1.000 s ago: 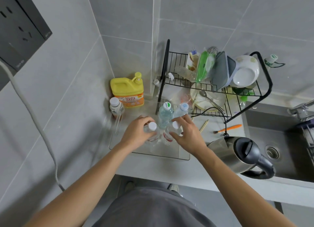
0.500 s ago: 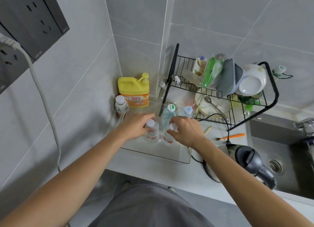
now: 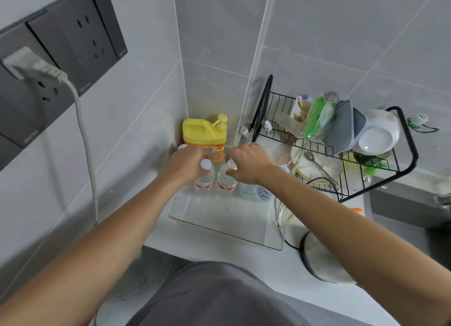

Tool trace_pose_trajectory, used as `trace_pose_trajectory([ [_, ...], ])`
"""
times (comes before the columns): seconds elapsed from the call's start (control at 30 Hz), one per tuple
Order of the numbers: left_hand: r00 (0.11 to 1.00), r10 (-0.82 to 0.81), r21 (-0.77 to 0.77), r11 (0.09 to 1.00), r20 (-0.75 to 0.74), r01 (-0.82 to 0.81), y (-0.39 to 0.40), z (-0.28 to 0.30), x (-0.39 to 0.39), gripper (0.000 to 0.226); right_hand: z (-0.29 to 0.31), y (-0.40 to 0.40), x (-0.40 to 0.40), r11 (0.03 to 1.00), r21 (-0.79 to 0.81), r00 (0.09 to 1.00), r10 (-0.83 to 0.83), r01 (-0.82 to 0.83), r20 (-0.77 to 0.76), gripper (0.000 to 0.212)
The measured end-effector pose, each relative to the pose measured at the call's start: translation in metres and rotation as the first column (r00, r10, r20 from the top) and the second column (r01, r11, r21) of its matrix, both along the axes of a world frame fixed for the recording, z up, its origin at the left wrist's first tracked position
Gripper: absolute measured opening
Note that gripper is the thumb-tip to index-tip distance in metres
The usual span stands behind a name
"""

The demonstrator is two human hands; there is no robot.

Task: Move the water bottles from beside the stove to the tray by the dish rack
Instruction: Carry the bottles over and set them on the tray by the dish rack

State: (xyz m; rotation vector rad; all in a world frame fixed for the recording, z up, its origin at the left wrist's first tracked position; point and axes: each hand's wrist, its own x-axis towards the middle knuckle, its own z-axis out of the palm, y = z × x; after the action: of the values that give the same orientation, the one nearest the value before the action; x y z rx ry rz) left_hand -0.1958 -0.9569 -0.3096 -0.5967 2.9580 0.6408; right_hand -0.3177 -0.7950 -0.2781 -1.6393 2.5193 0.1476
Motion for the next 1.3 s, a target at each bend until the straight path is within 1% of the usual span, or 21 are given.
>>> trace_pose_trajectory([
  [0.07,1.000,-0.002,-0.001,1.000,0.012,0.002,-0.005,0.001,-0.005,0.023,-0.001,-0.010,-0.008,1.000,0.015,1.000,0.000,0.001,-0.022,0.038],
  [0.1,1.000,-0.004,0.019,1.000,0.023,0.003,-0.007,0.001,-0.009,0.021,-0.001,-0.013,-0.012,1.000,0.023,1.000,-0.009,0.009,-0.025,0.039],
  [0.17,0.999,-0.002,0.070,0.998,0.032,0.000,-0.009,0.001,-0.016,0.022,-0.003,-0.016,-0.020,0.999,0.037,0.999,-0.034,0.035,-0.030,0.039],
  [0.23,1.000,0.005,0.105,0.994,0.012,-0.007,-0.011,-0.001,-0.025,0.023,-0.006,-0.018,-0.024,0.998,0.046,0.999,-0.044,0.046,-0.032,0.039],
  [0.37,0.999,0.005,0.145,0.989,-0.037,0.000,-0.010,-0.006,-0.040,0.018,-0.013,-0.017,-0.028,0.997,0.070,0.997,-0.041,0.045,-0.062,0.040],
  [0.47,1.000,-0.006,0.162,0.987,-0.017,0.009,-0.007,-0.008,-0.048,0.022,-0.016,-0.010,-0.035,0.991,0.099,0.993,-0.078,0.087,-0.088,0.040],
  [0.57,0.999,-0.038,0.172,0.984,-0.001,0.038,-0.006,-0.011,-0.053,0.025,-0.021,-0.006,-0.039,0.989,0.103,0.992,-0.099,0.106,-0.080,0.043],
  [0.7,0.997,-0.071,0.159,0.985,-0.001,0.070,-0.005,-0.010,-0.057,0.019,-0.023,-0.006,-0.042,0.990,0.093,0.993,-0.101,0.107,-0.067,0.042],
  [0.83,0.995,-0.102,0.141,0.985,-0.005,0.102,-0.009,-0.013,-0.057,0.015,-0.028,-0.001,-0.045,0.993,0.062,0.995,-0.095,0.097,-0.041,0.042],
  [0.97,0.994,-0.113,0.124,0.986,0.009,0.111,-0.009,-0.013,-0.057,0.017,-0.035,0.006,-0.045,0.995,0.015,0.995,-0.096,0.095,0.025,0.044],
  [1.13,0.986,-0.166,0.086,0.983,0.008,0.165,-0.009,-0.012,-0.055,0.012,-0.042,0.017,-0.043,0.993,-0.079,0.992,-0.079,0.086,0.094,0.040],
  [1.3,0.988,-0.155,0.072,0.985,-0.011,0.155,-0.009,-0.014,-0.052,0.018,-0.047,0.020,-0.038,0.987,-0.125,0.990,-0.089,0.103,0.109,0.036],
])
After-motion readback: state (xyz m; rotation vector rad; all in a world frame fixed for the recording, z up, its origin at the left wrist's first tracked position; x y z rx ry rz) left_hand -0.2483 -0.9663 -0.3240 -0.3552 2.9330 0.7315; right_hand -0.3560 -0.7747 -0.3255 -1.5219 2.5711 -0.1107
